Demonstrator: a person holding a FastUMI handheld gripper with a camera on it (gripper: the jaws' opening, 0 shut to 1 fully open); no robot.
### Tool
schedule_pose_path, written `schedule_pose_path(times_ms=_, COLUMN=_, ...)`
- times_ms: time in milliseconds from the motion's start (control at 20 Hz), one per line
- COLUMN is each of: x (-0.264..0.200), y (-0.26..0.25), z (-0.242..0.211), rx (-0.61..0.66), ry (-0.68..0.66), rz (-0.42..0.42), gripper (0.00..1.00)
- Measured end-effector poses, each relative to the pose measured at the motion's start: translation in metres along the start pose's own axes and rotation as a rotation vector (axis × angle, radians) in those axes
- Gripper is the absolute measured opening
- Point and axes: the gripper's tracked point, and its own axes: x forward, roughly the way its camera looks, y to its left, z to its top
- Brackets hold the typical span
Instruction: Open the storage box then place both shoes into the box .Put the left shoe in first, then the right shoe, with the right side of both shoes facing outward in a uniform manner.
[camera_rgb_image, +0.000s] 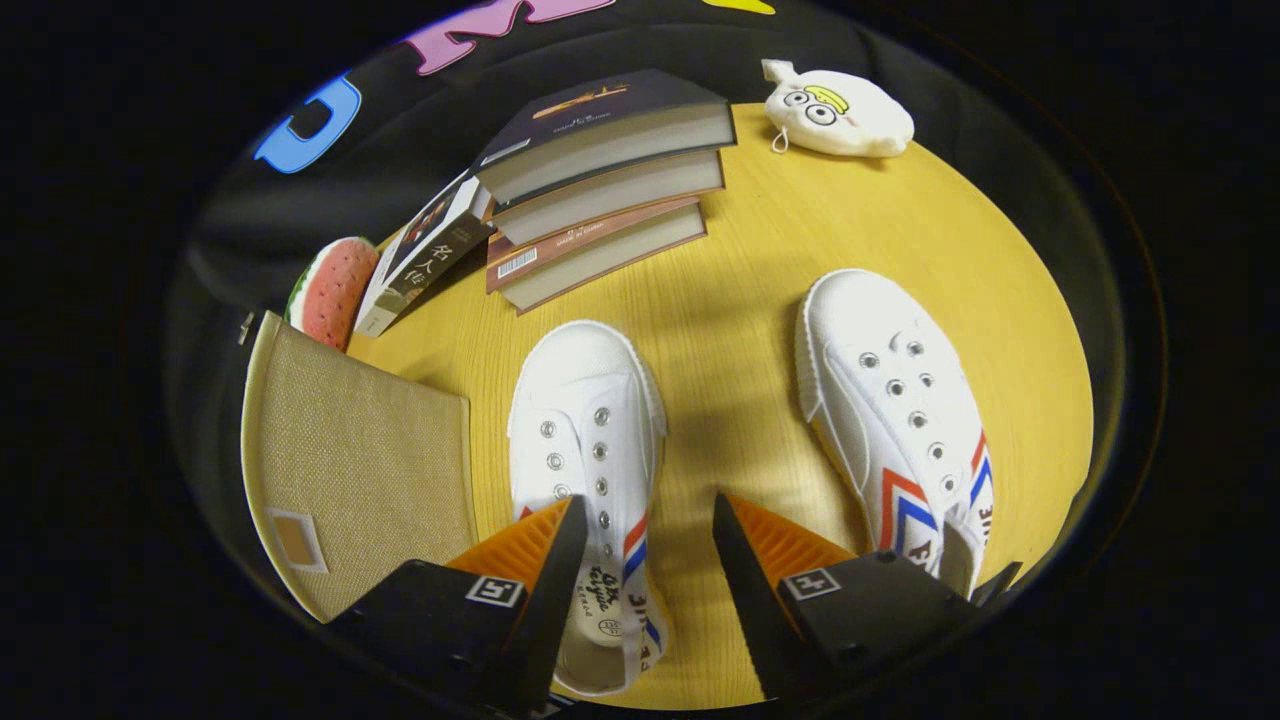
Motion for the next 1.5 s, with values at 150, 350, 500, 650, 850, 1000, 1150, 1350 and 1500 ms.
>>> schedule_pose_path(times_ms=150, x=0.001, y=0.008, z=-0.002, rx=0.050, ry=0.031, rz=0.046, gripper=0.49)
schedule_pose_path(times_ms=350, x=0.001, y=0.003, z=-0.001, rx=0.124, ry=0.050, rz=0.081, gripper=0.28)
schedule_pose_path(times_ms=500, x=0.000, y=0.004, z=-0.003, rx=0.168, ry=0.073, rz=0.106, gripper=0.06)
schedule_pose_path(times_ms=650, x=-0.005, y=0.008, z=-0.006, rx=0.174, ry=0.084, rz=0.124, gripper=0.06)
schedule_pose_path(times_ms=850, x=-0.038, y=0.010, z=-0.003, rx=0.207, ry=0.026, rz=0.134, gripper=0.06)
schedule_pose_path(times_ms=1000, x=-0.077, y=0.014, z=0.005, rx=0.270, ry=-0.023, rz=0.151, gripper=0.06)
schedule_pose_path(times_ms=1150, x=-0.123, y=0.019, z=0.015, rx=0.260, ry=-0.088, rz=0.163, gripper=0.06)
schedule_pose_path(times_ms=1350, x=-0.179, y=0.042, z=0.030, rx=0.256, ry=-0.159, rz=0.196, gripper=0.06)
schedule_pose_path(times_ms=1500, x=-0.207, y=0.073, z=0.040, rx=0.273, ry=-0.195, rz=0.260, gripper=0.06)
